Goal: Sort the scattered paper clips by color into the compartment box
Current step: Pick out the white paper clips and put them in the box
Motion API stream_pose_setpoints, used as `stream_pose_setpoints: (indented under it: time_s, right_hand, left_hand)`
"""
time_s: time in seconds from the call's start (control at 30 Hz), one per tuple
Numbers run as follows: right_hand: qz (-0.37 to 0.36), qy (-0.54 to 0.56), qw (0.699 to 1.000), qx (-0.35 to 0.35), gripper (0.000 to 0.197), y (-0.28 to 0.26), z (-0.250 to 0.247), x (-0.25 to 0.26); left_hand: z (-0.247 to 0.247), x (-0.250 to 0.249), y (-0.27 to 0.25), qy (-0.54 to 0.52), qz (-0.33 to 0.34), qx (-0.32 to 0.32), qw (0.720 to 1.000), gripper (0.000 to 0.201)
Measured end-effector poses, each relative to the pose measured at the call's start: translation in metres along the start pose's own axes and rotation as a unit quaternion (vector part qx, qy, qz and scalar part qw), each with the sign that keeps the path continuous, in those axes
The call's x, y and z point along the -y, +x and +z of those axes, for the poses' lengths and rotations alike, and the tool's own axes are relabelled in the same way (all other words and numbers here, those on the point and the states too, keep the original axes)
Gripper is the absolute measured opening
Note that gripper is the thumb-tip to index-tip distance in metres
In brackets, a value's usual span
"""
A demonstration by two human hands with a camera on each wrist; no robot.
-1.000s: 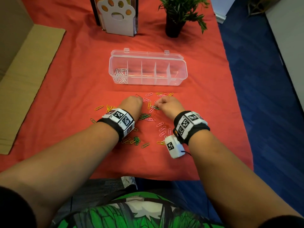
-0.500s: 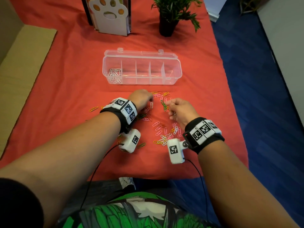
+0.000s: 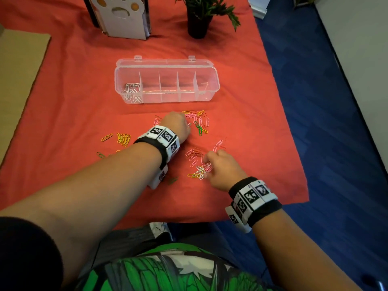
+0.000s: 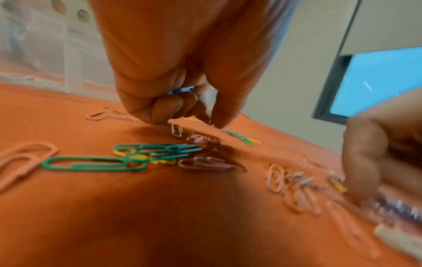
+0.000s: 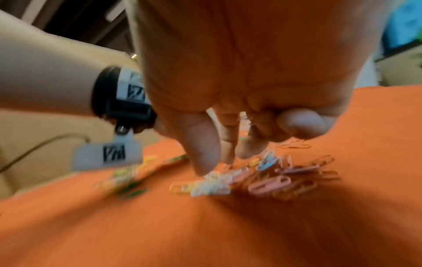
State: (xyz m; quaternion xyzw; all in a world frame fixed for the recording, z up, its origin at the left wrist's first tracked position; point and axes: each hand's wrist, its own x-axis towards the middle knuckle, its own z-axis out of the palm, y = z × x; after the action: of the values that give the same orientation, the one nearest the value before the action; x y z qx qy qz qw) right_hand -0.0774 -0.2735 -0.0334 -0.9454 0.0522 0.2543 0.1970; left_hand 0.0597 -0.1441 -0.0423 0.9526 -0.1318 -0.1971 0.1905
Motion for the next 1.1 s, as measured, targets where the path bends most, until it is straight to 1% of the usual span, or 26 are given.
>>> stream_pose_setpoints:
  time_s: [0.03,0.07,0.1,0.13,0.17,0.2,0.23,0.27,0.3,0.33,0.37,0.4,0.43,0.47,0.5,0.53,0.57,0.6,0.63,0.67,0.7,0.77,0.83,0.93,1.0,1.1]
  right_hand:
    - [-0.012,-0.004,1.0,-0.01,0.036,-0.002,0.006,0.001]
    - [-0.02,-0.009,1.0,-0.022,0.037,-0.002,0.011,0.002]
    - [-0.023,-0.014,0.999,-0.036,0.034,-0.001,0.014,0.004]
    - [-0.025,-0.014,0.998,-0.051,0.03,0.003,0.017,0.005]
    - [-0.024,-0.003,0.998,-0.061,0.024,0.008,0.018,0.009]
    - [-0.021,0.016,0.997,-0.069,0.019,0.013,0.017,0.013]
    - [-0.017,0.04,0.996,-0.076,0.013,0.018,0.016,0.016]
    - [-0.012,0.064,0.994,-0.083,0.01,0.024,0.014,0.019]
    - [-0.002,0.091,0.992,-0.09,0.01,0.028,0.01,0.021]
    - [0.015,0.12,0.988,-0.096,0.01,0.031,0.007,0.021]
    - [0.03,0.157,0.981,-0.106,0.009,0.032,0.002,0.02]
    - [0.048,0.197,0.973,-0.111,0.006,0.033,-0.002,0.019]
    - [0.06,0.234,0.964,-0.115,0.005,0.033,-0.005,0.016]
    - [0.072,0.259,0.956,-0.117,0.01,0.034,-0.008,0.012]
    - [0.083,0.278,0.95,-0.117,0.014,0.035,-0.009,0.008]
    - [0.092,0.299,0.943,-0.115,0.014,0.035,-0.009,0.005]
    - [0.098,0.322,0.935,-0.113,0.011,0.034,-0.01,0.003]
    - [0.1,0.34,0.928,-0.111,0.011,0.033,-0.009,0.002]
    - [0.102,0.35,0.925,-0.11,0.013,0.031,-0.008,0.001]
    - [0.105,0.346,0.926,-0.109,0.012,0.03,-0.007,0.001]
    - [0.109,0.33,0.931,-0.111,0.011,0.027,-0.005,0.001]
    - [0.112,0.273,0.946,-0.134,0.012,0.024,0.0,0.002]
    - [0.094,0.193,0.962,-0.166,0.016,0.02,0.004,0.004]
    - [0.051,0.117,0.979,-0.161,0.01,0.014,0.01,0.016]
    - [0.043,0.058,0.986,-0.15,0.02,0.013,0.014,0.026]
    - [0.045,-0.018,0.987,-0.153,0.035,0.015,0.02,0.038]
  left_hand:
    - [-0.003,-0.003,-0.004,-0.05,-0.019,0.009,0.999,0.015]
    - [-0.006,-0.004,-0.006,-0.116,-0.042,0.031,0.992,0.015]
    - [-0.01,-0.004,-0.011,-0.211,-0.075,0.065,0.972,0.018]
    - [-0.014,-0.003,-0.017,-0.327,-0.112,0.108,0.932,0.021]
    - [-0.018,-0.001,-0.023,-0.437,-0.146,0.144,0.876,0.022]
    - [-0.023,0.003,-0.031,-0.527,-0.162,0.172,0.816,0.018]
    - [-0.027,0.008,-0.038,-0.587,-0.162,0.196,0.769,0.013]
    - [-0.03,0.013,-0.045,-0.624,-0.157,0.213,0.735,0.01]
    - [-0.03,0.018,-0.049,-0.642,-0.153,0.221,0.718,0.012]
    - [-0.031,0.022,-0.053,-0.653,-0.155,0.218,0.708,0.015]
    - [-0.029,0.023,-0.056,-0.652,-0.164,0.208,0.71,0.016]
    - [-0.027,0.024,-0.059,-0.641,-0.173,0.197,0.722,0.019]
    - [-0.021,0.023,-0.061,-0.616,-0.178,0.184,0.745,0.021]
    - [-0.014,0.022,-0.063,-0.582,-0.172,0.168,0.777,0.022]
    - [-0.005,0.021,-0.064,-0.527,-0.155,0.142,0.823,0.02]
    - [0.004,0.02,-0.065,-0.457,-0.124,0.116,0.873,0.018]
    - [0.012,0.021,-0.065,-0.378,-0.087,0.095,0.917,0.018]
    - [0.019,0.02,-0.067,-0.302,-0.048,0.083,0.948,0.019]
    - [0.024,0.019,-0.07,-0.227,-0.014,0.075,0.971,0.018]
    - [0.028,0.017,-0.074,-0.159,0.02,0.059,0.985,0.018]
    - [0.031,0.016,-0.076,-0.105,0.047,0.043,0.992,0.019]
    - [0.032,0.016,-0.079,-0.056,0.067,0.026,0.996,0.021]
    - [0.033,0.02,-0.078,-0.055,0.057,0.026,0.997,0.02]
    - [0.028,0.031,-0.076,-0.069,0.028,0.031,0.997,0.021]
    - [0.025,0.036,-0.074,-0.068,0.014,0.027,0.997,0.021]
    - [0.023,0.033,-0.075,-0.039,0.02,0.001,0.999,0.025]
